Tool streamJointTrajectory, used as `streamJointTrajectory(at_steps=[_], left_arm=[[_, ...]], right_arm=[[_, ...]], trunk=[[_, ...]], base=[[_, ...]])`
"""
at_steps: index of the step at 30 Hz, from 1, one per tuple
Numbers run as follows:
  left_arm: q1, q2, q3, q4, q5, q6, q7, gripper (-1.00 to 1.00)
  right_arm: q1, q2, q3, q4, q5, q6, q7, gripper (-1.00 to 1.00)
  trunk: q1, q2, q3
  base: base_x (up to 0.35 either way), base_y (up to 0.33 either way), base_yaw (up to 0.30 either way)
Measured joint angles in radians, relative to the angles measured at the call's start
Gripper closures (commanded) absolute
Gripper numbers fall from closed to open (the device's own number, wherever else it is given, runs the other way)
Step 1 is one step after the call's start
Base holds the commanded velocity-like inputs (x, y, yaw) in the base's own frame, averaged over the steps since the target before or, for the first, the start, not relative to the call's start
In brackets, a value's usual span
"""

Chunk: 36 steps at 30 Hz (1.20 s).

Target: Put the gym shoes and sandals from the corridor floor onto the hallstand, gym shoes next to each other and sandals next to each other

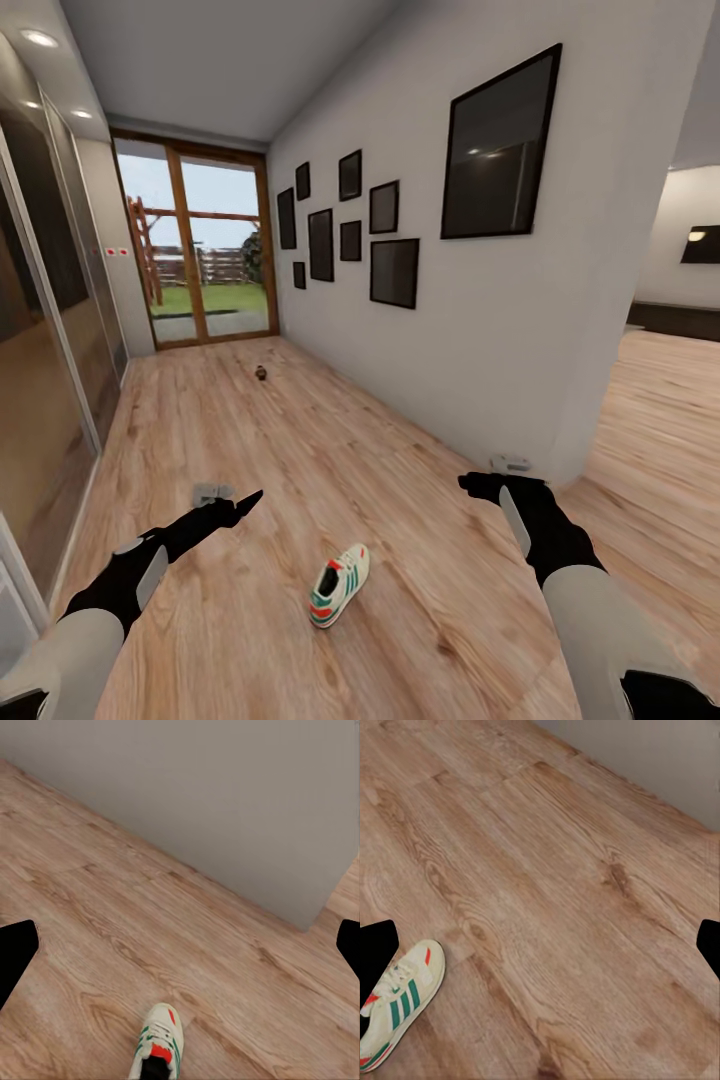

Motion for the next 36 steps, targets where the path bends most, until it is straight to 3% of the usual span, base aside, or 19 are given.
streamJointTrajectory(at_steps=[11,25,36], left_arm=[[0.000,0.000,0.000,0.000,0.000,-0.001,0.000,-1.00],[0.000,0.001,0.000,0.000,0.000,-0.002,0.000,-1.00],[0.000,0.001,0.002,0.000,0.000,-0.002,0.000,-1.00]], right_arm=[[0.000,-0.001,-0.001,0.000,-0.001,0.000,0.000,-1.00],[0.000,0.000,0.000,-0.003,-0.003,0.000,-0.002,-1.00],[0.000,0.000,0.000,-0.003,0.000,0.001,-0.004,-1.00]], trunk=[[0.000,0.000,0.000],[0.000,0.000,0.000],[0.000,0.000,0.000]], base=[[0.220,0.233,0.000],[0.041,0.030,-0.004],[0.001,0.001,-0.213]])
